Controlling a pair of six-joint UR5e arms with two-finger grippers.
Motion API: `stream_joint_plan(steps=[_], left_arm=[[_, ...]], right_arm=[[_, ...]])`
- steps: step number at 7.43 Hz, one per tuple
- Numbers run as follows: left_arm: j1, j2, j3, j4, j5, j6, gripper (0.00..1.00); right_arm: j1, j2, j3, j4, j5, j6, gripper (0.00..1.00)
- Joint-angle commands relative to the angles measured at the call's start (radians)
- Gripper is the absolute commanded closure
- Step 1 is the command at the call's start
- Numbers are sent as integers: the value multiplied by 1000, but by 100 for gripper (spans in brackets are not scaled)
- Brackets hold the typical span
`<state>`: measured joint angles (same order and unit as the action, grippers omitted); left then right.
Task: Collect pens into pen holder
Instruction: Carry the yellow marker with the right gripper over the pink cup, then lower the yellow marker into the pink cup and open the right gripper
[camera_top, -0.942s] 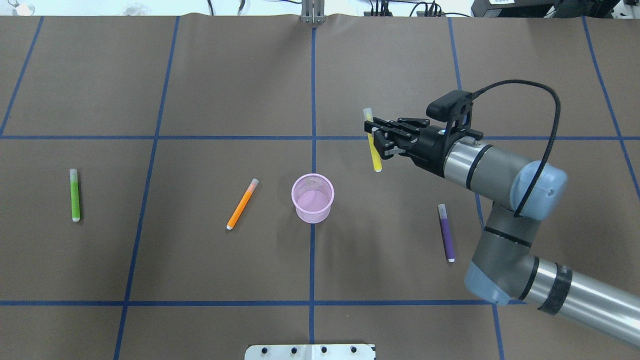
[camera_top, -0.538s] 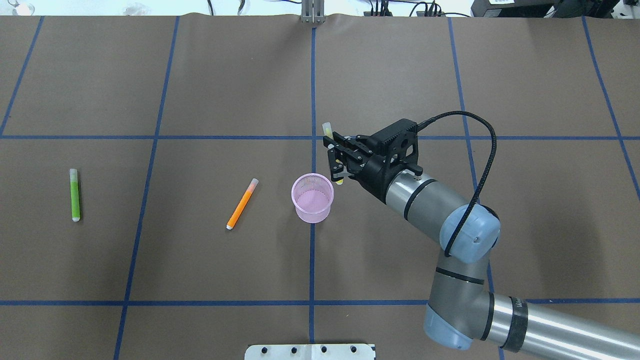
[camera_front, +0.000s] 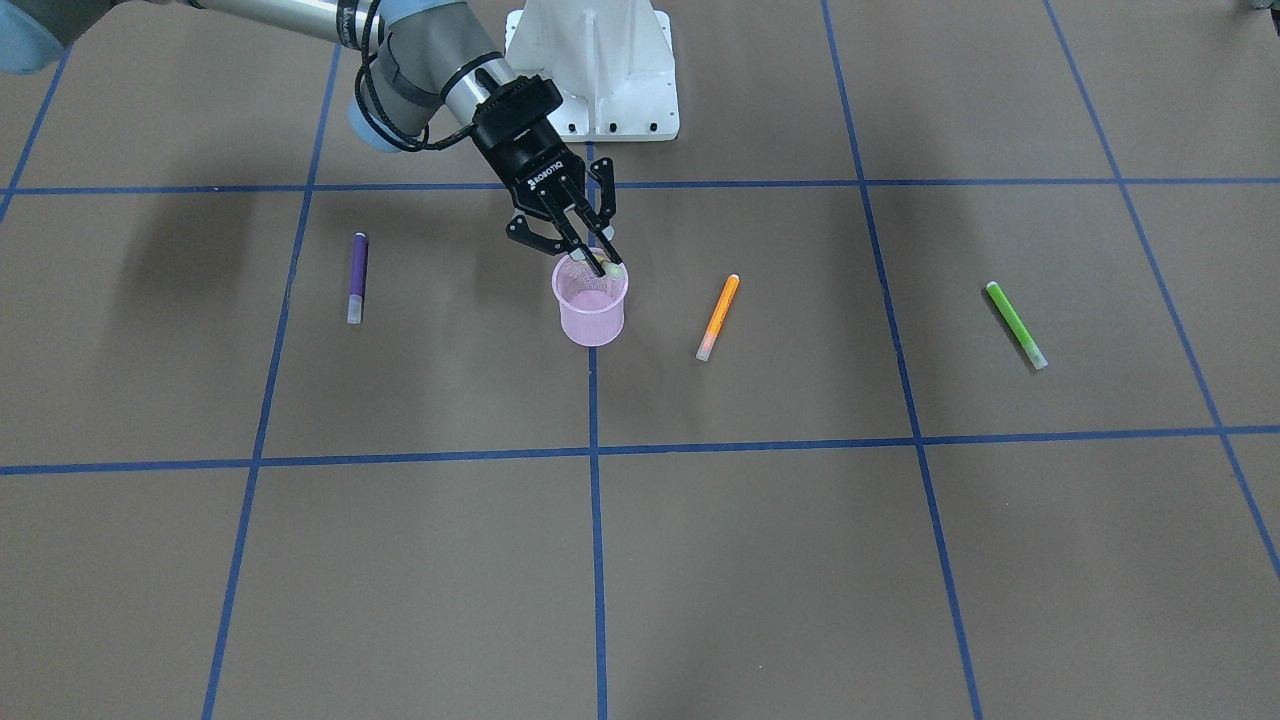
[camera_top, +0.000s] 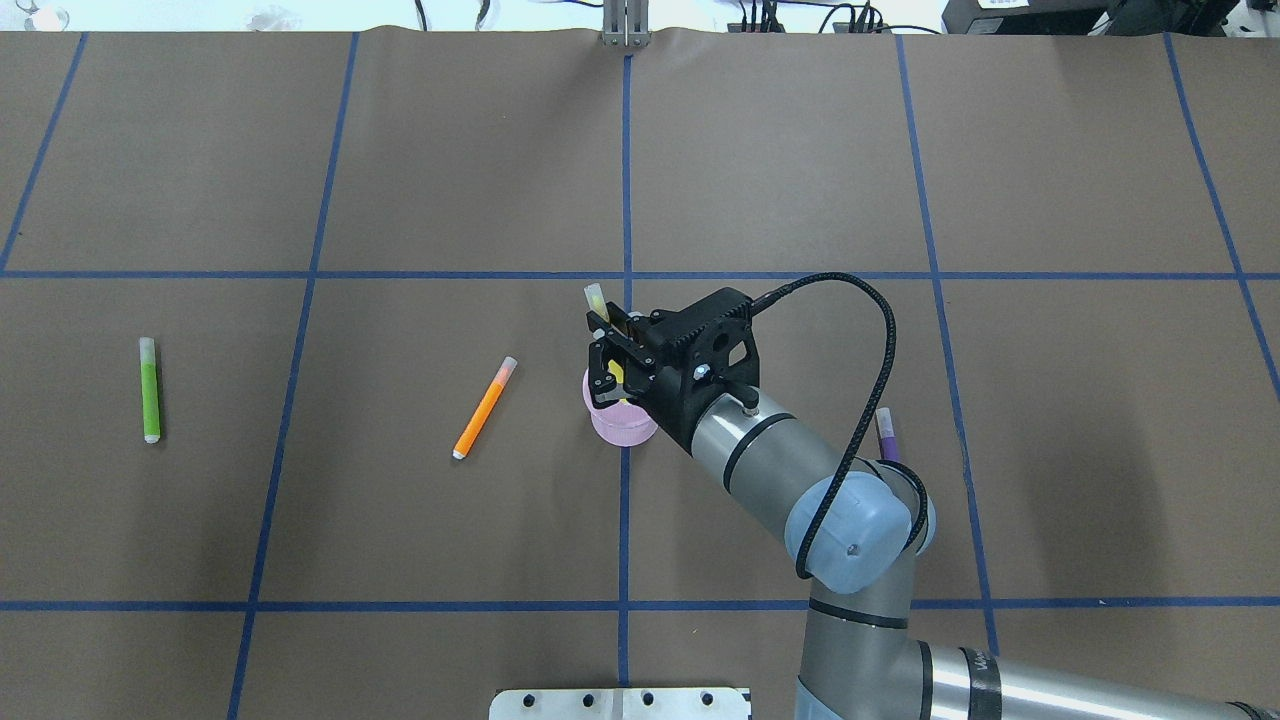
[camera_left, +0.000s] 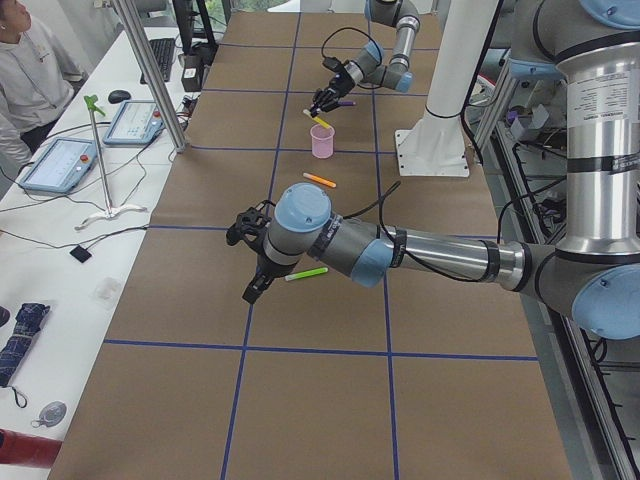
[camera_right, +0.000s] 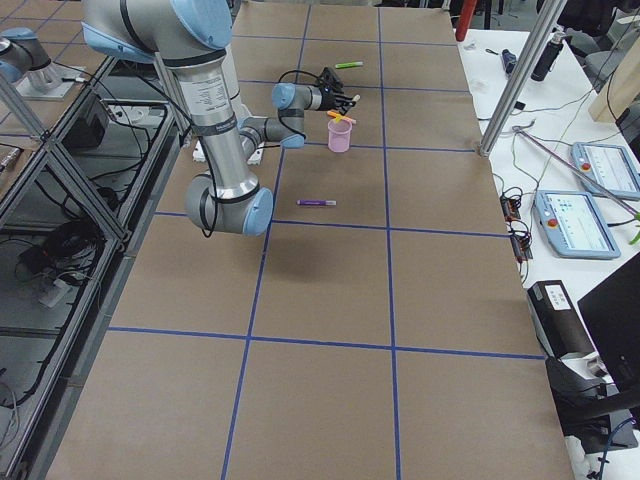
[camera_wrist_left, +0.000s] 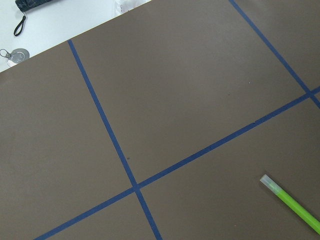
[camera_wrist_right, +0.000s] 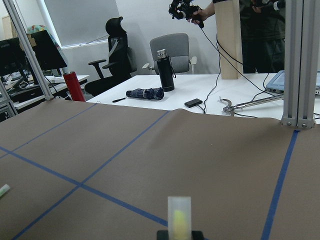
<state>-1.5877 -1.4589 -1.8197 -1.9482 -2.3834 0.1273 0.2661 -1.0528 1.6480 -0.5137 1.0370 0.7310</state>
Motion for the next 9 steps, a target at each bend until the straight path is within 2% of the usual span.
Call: stream_joint_plan(steps=[1, 2, 3, 5, 6, 7, 8, 9], left_arm=[[0, 0, 0, 0, 1, 0, 0], [0, -1, 0, 0, 1, 0, 0], [0, -1, 0, 0, 1, 0, 0], [0, -1, 0, 0, 0, -1, 0], [0, -1, 0, -2, 0, -1, 0], [0, -1, 0, -2, 0, -1, 0], [0, -1, 0, -2, 0, -3, 0], [3, -1, 0, -2, 0, -32, 0]], right_arm=[[-13, 2, -7, -37, -29, -2, 100], [-13, 4, -11, -43, -31, -2, 100], [-13, 5, -11, -43, -32, -1, 82], [-13, 7, -17, -42, -35, 11, 15], [-13, 10, -16, -42, -46, 14, 2], [-10, 11, -10, -63, -48, 24, 1], [17, 20, 10, -169, -46, 104, 1], [60, 51, 66, -368, -16, 189, 1]])
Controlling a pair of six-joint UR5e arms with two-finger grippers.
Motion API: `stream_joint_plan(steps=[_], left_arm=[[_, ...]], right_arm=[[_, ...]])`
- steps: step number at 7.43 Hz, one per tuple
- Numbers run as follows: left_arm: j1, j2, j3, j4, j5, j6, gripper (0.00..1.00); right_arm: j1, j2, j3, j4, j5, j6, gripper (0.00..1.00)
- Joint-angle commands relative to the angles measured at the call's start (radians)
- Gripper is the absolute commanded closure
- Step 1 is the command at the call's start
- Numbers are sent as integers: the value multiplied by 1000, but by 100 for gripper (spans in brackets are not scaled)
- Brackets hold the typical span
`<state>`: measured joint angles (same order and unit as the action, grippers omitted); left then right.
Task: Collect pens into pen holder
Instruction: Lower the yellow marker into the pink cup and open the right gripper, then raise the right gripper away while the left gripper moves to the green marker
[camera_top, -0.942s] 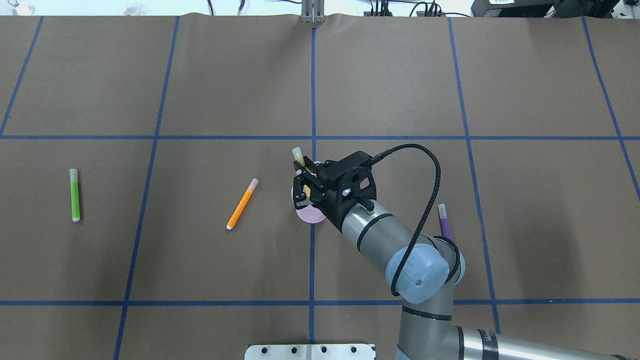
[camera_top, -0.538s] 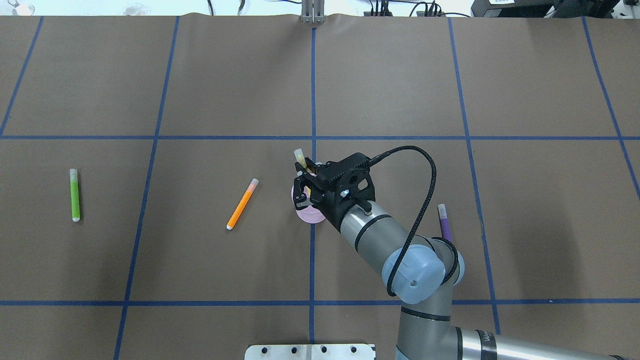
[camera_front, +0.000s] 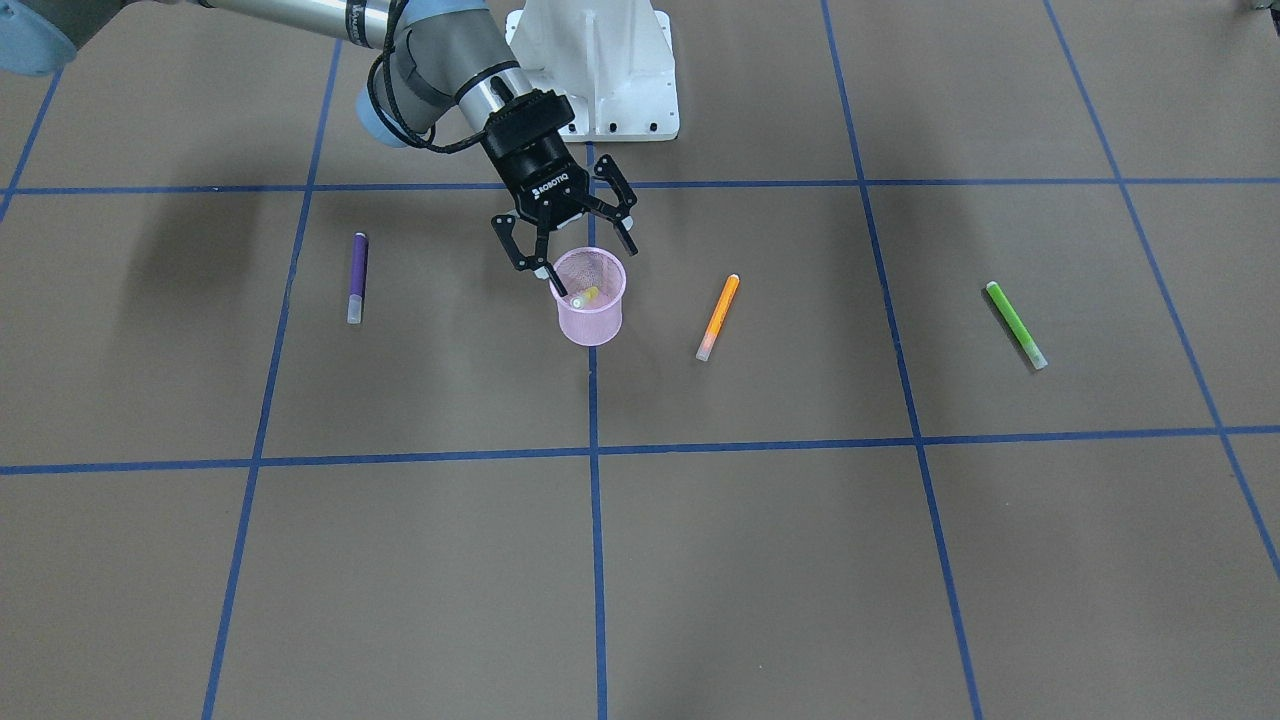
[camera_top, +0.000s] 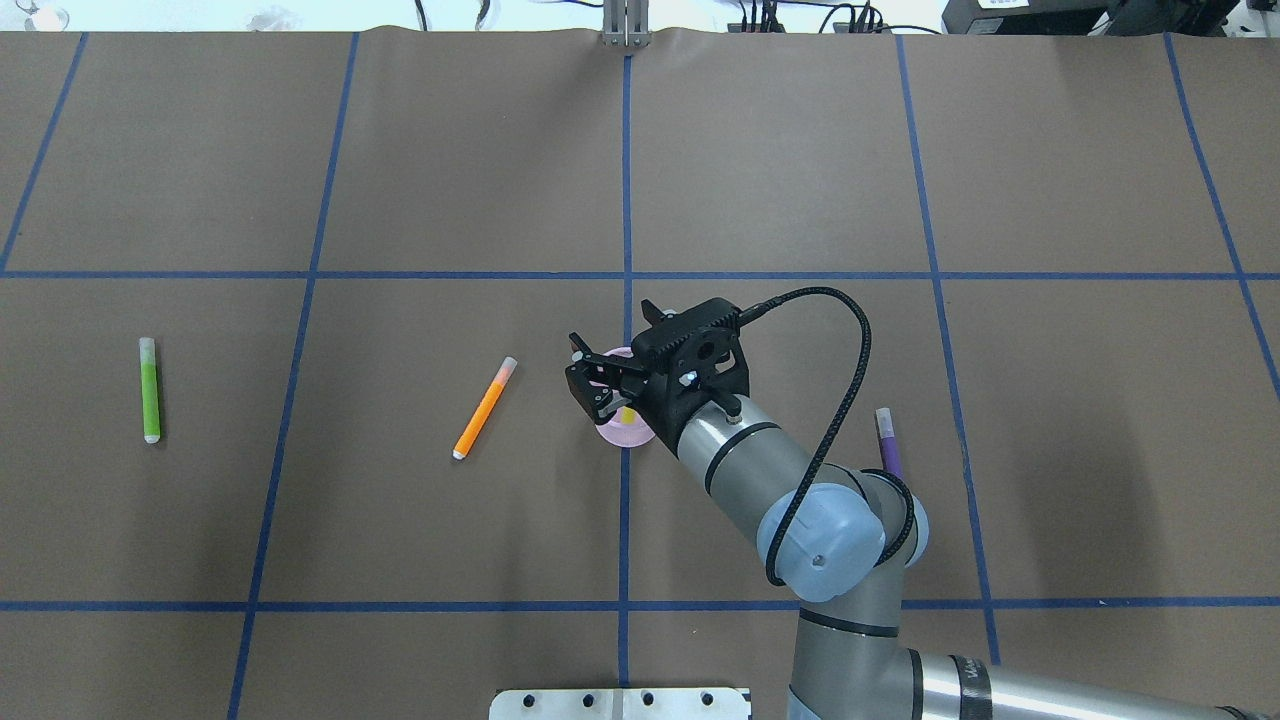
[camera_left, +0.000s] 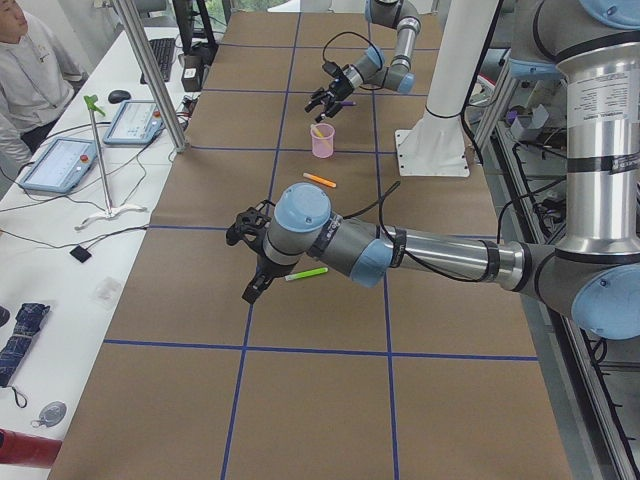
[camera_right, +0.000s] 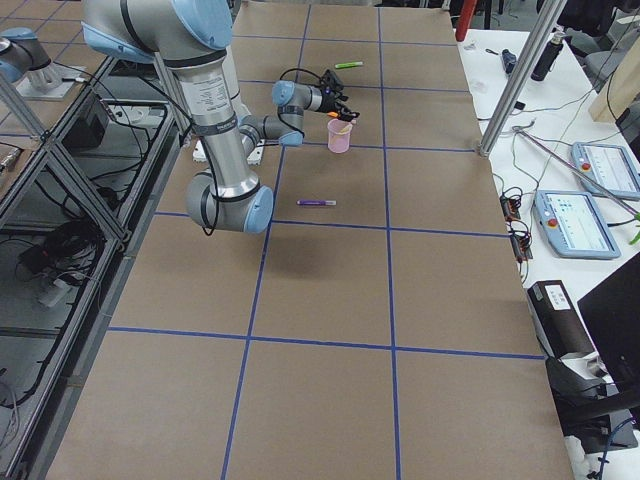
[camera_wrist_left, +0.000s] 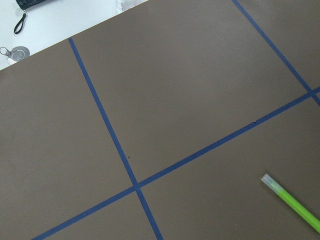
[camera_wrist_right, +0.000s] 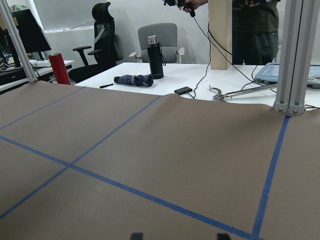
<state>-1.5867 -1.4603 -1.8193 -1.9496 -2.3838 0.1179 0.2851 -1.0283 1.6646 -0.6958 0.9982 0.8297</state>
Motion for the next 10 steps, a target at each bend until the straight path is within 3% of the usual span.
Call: stream_joint_plan(steps=[1, 3, 6, 9, 10], left_arm=[[31, 0, -2, 0, -8, -111, 0], [130, 2, 3, -64, -25, -419, 0], [252, 24, 5, -69, 17, -659, 0], [463, -9, 30, -71, 191, -881, 1], [496, -41, 78, -72, 205, -882, 2]], right_arm=[[105, 30, 93, -296, 165, 153, 1], [282, 28, 116, -481, 493, 175, 0], [591, 16, 141, -744, 975, 132, 0], [817, -7, 138, -956, 1167, -172, 0], [880, -47, 132, -984, 1227, -357, 0]])
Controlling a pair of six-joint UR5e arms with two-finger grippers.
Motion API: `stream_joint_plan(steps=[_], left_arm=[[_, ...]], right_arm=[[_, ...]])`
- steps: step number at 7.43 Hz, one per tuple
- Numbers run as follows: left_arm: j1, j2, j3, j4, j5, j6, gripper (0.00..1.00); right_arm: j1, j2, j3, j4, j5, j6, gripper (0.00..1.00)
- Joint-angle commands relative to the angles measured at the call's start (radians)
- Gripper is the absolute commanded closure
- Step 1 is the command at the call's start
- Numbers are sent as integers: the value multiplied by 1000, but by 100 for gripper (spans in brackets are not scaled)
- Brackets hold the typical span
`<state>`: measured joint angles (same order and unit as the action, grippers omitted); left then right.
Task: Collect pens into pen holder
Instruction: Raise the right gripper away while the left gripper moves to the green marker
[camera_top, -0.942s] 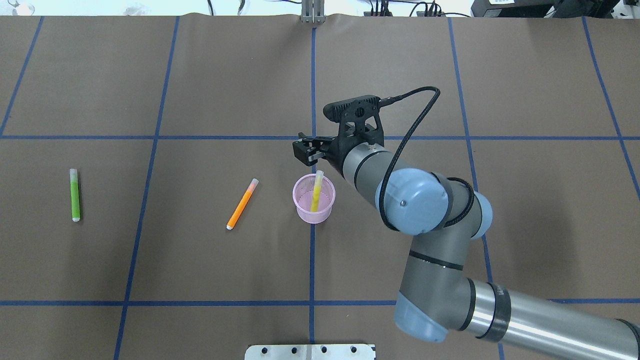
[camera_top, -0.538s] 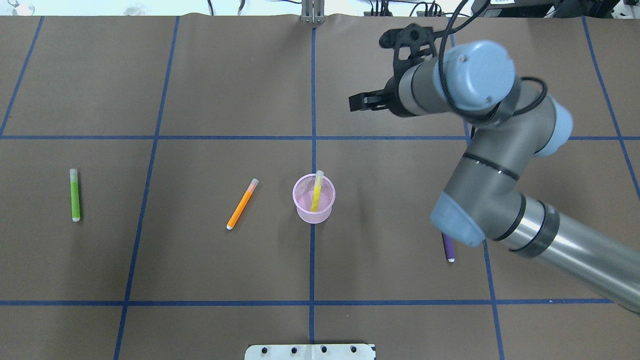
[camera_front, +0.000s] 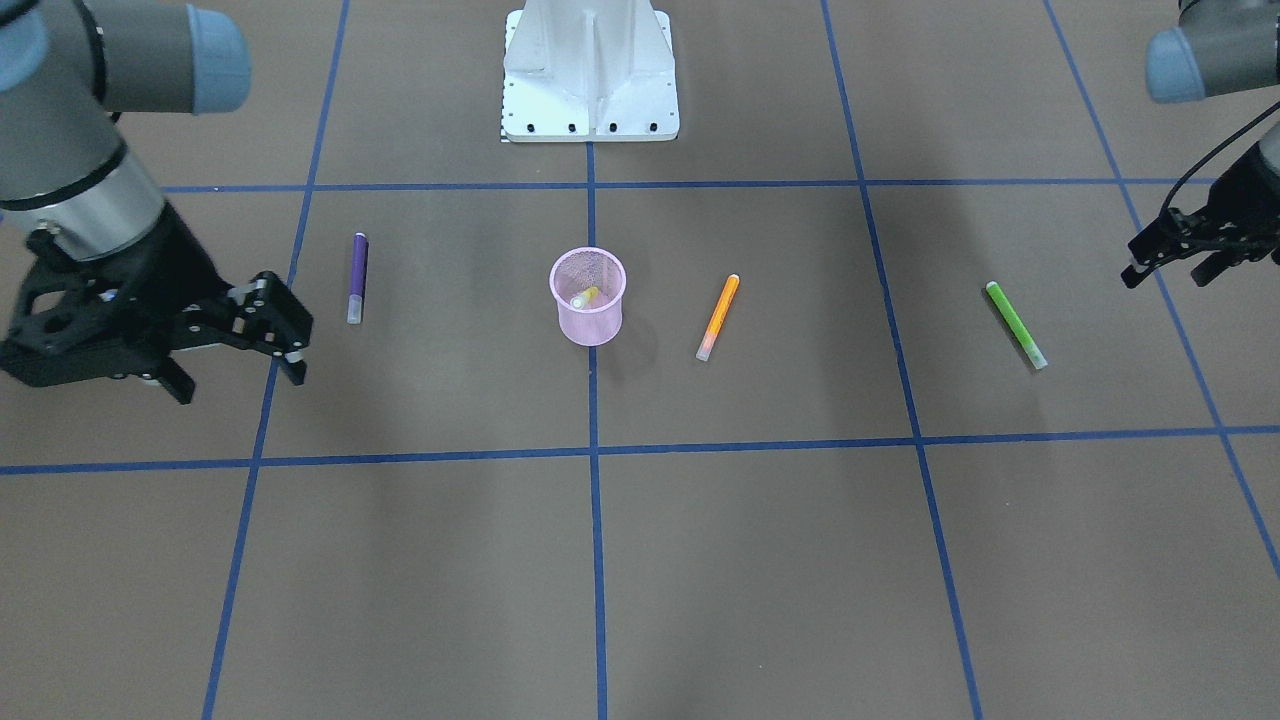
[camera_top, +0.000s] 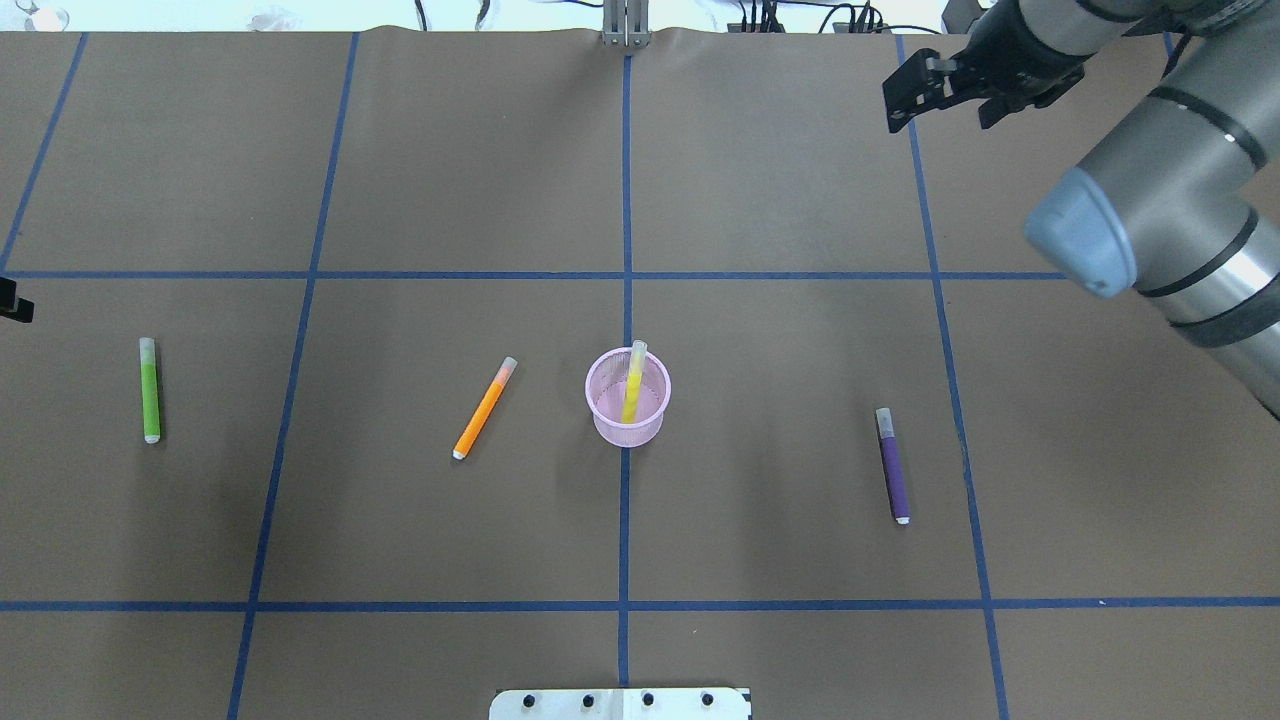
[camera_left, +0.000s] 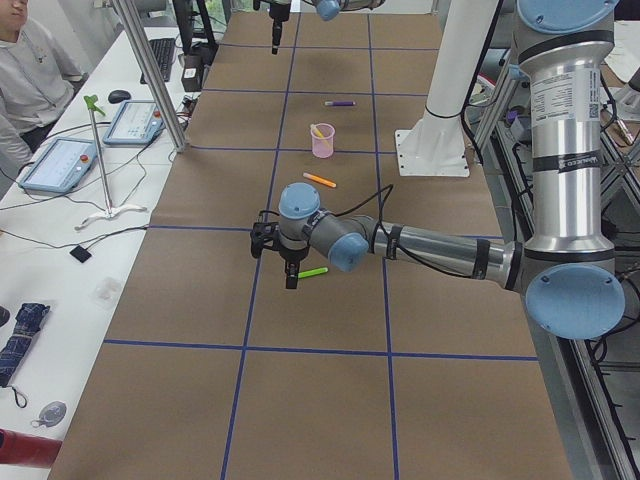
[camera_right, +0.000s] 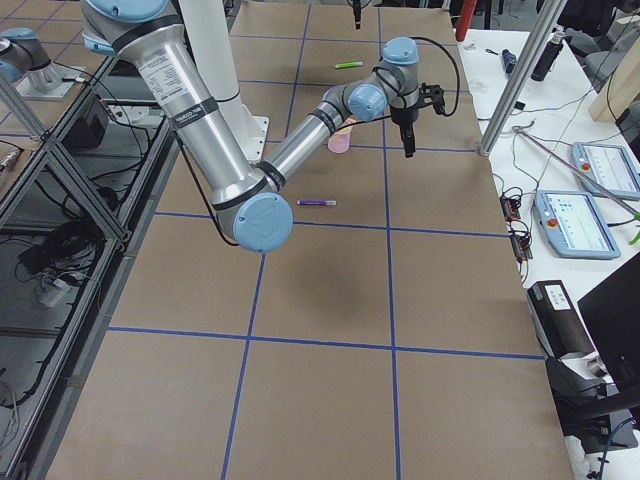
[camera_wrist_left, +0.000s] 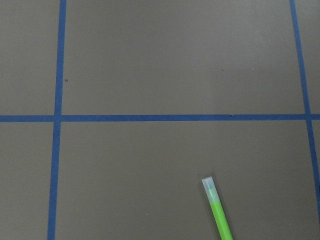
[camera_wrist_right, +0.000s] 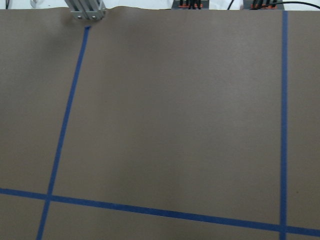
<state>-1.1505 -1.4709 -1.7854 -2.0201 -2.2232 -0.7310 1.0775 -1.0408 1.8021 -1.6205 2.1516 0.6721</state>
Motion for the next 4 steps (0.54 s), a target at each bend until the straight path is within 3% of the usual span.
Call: stream_joint_plan(steps=[1, 4], left_arm=[[72, -61, 82, -5, 57, -34, 2], [173, -129, 141, -9, 132, -123, 8]], right_arm=[[137, -63, -6, -67, 120, -263, 0], [166, -119, -6, -67, 126, -333, 0]])
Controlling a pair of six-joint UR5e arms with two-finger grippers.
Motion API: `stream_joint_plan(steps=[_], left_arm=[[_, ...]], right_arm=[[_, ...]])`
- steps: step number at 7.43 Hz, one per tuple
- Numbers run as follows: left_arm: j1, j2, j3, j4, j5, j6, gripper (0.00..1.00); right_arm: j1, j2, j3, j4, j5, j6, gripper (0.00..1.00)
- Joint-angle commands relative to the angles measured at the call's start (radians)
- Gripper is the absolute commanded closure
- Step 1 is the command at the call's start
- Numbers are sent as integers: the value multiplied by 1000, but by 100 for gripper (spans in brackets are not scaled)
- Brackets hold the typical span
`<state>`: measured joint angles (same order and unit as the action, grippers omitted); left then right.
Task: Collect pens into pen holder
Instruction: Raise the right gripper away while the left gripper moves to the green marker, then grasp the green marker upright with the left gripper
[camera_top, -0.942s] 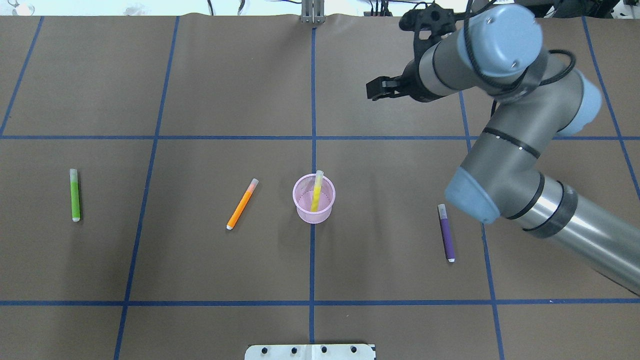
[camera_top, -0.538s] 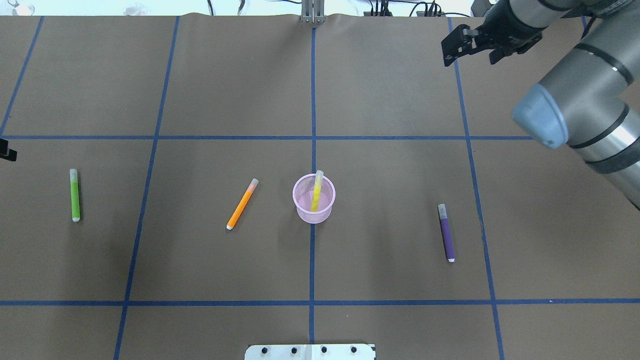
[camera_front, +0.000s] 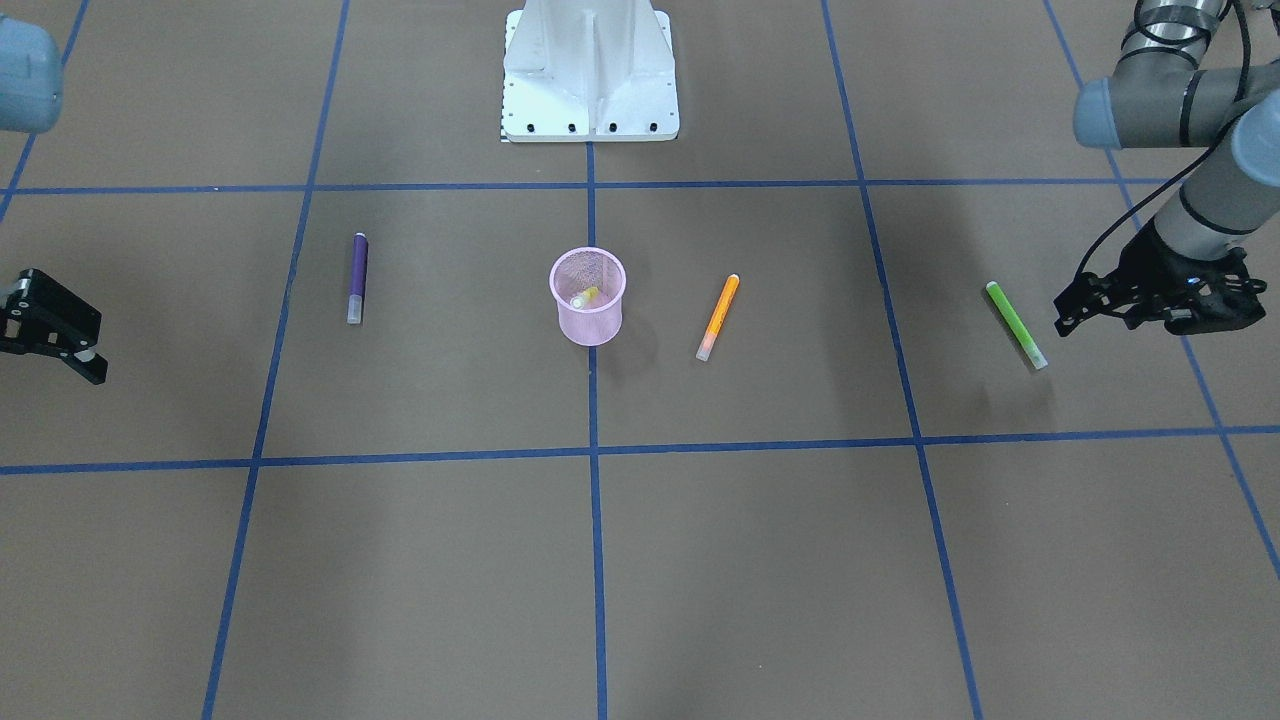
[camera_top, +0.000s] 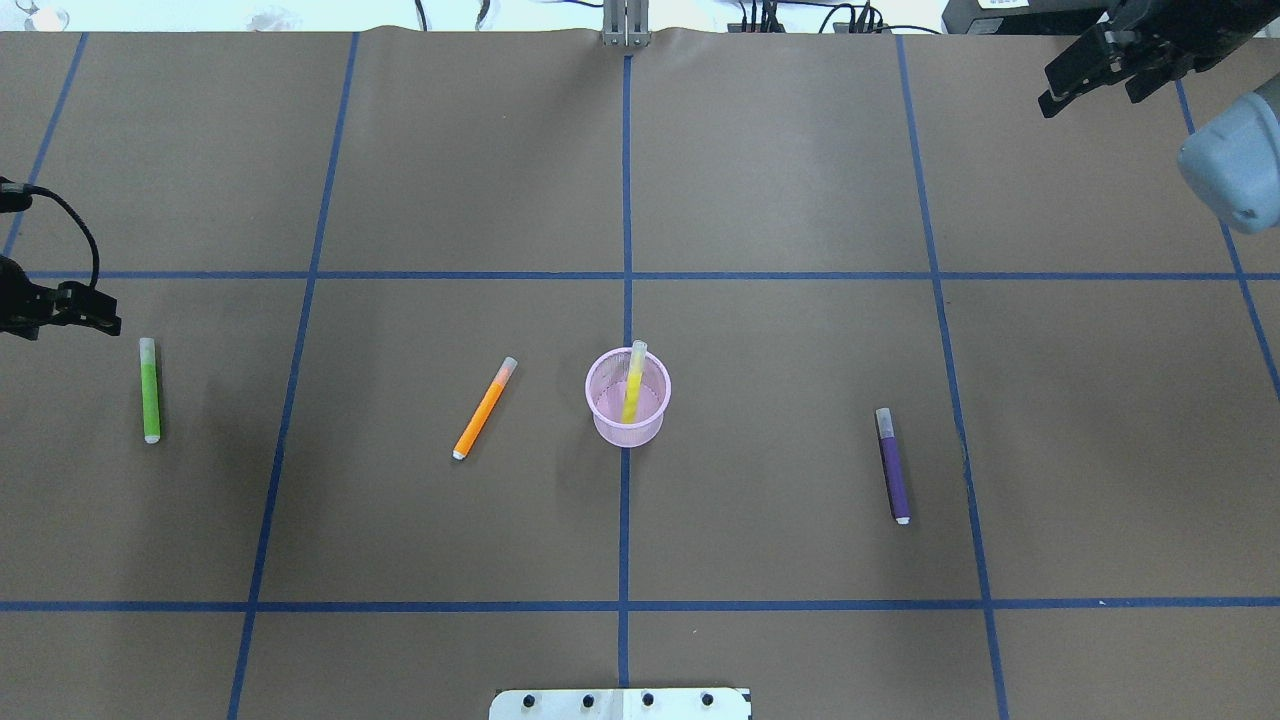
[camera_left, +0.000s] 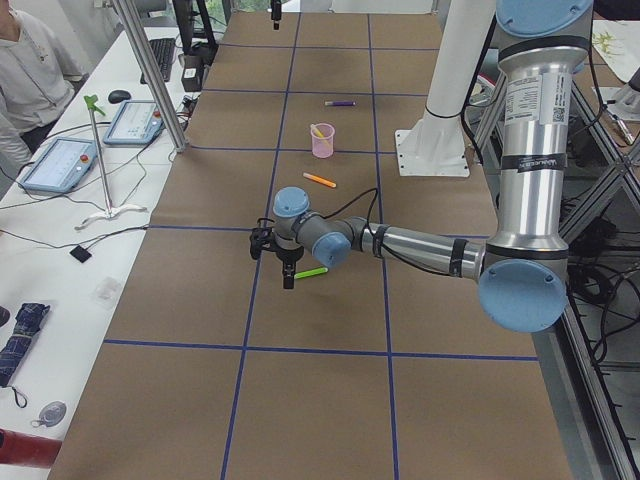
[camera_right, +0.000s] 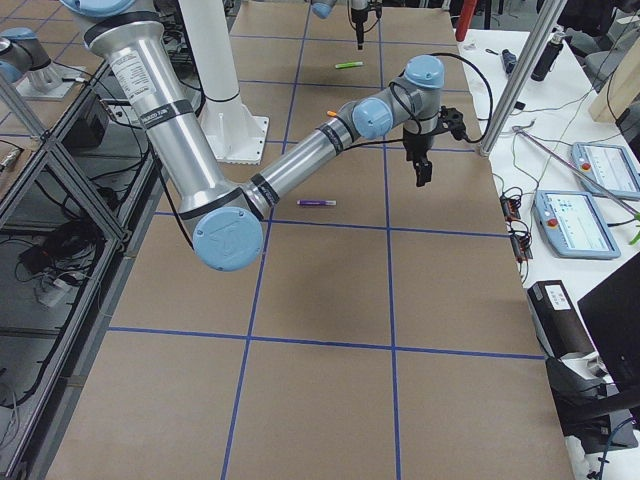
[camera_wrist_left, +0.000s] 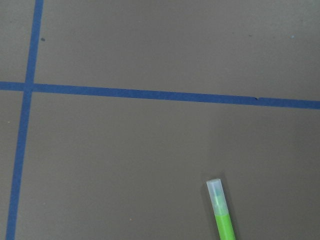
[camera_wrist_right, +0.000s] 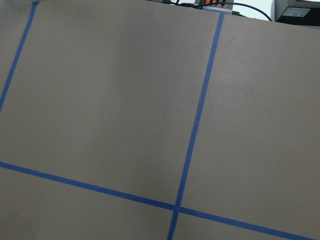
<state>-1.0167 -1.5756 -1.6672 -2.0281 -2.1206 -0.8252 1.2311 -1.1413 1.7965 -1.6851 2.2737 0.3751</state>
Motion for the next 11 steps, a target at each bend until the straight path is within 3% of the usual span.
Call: stream_joint_plan(steps=[1, 4, 11], left_arm=[[56, -35, 33, -1, 42, -32, 13], [93, -37, 40, -1, 57, -34, 36], [121, -38, 47, -3, 57, -32, 52]], right_arm=[[13, -20, 1, -1, 3, -36, 0], [13, -21, -2, 2, -10, -36, 0], [11, -22, -9, 2, -14, -38, 0]])
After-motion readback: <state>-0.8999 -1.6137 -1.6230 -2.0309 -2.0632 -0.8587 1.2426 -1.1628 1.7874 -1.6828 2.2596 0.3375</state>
